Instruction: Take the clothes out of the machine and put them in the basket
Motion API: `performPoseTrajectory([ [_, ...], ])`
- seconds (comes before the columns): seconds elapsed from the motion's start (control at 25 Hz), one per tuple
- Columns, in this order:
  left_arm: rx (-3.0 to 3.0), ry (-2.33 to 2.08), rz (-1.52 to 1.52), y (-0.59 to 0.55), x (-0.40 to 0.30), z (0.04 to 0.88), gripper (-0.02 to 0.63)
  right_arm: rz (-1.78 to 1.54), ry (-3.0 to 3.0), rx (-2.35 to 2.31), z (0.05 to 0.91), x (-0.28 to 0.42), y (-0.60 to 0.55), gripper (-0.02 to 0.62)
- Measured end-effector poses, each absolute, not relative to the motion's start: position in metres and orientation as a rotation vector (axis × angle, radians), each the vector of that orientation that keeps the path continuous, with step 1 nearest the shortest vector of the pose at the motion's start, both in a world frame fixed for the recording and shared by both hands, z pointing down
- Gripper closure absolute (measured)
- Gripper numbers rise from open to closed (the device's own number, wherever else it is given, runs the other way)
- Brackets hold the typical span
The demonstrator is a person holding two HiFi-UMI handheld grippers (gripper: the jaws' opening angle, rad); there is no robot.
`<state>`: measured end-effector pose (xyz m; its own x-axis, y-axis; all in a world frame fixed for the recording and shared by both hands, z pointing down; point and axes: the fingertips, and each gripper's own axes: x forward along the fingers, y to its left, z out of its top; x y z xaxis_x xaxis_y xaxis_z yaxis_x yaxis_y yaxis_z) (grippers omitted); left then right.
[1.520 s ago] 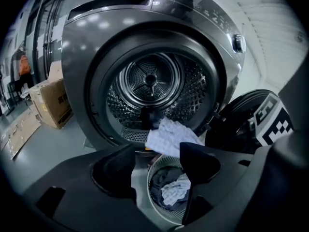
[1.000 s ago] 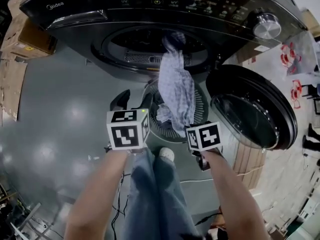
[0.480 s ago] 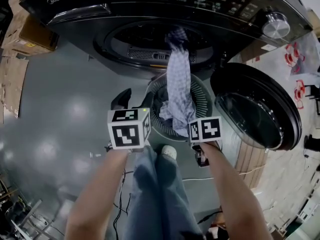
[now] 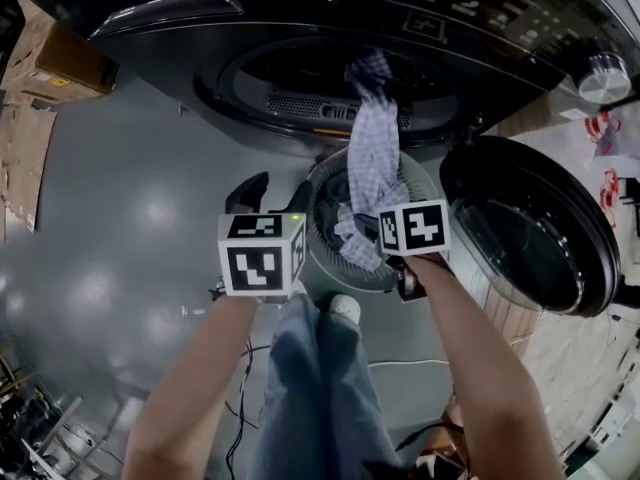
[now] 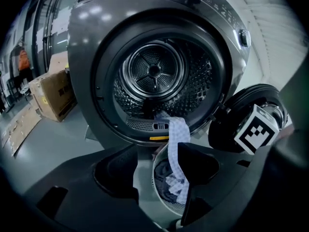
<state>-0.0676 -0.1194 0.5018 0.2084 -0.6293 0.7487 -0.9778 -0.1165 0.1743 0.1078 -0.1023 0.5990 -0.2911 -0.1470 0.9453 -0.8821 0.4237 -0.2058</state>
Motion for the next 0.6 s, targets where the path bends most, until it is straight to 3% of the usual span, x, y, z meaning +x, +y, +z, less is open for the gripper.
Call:
performPoseTrajectory([
  [0.6, 1.889, -1.449, 0.709, -0.161, -0.102, 0.543, 0.364, 0.539, -1.849, 1.099, 0.598, 0.066, -0.293, 0.137],
])
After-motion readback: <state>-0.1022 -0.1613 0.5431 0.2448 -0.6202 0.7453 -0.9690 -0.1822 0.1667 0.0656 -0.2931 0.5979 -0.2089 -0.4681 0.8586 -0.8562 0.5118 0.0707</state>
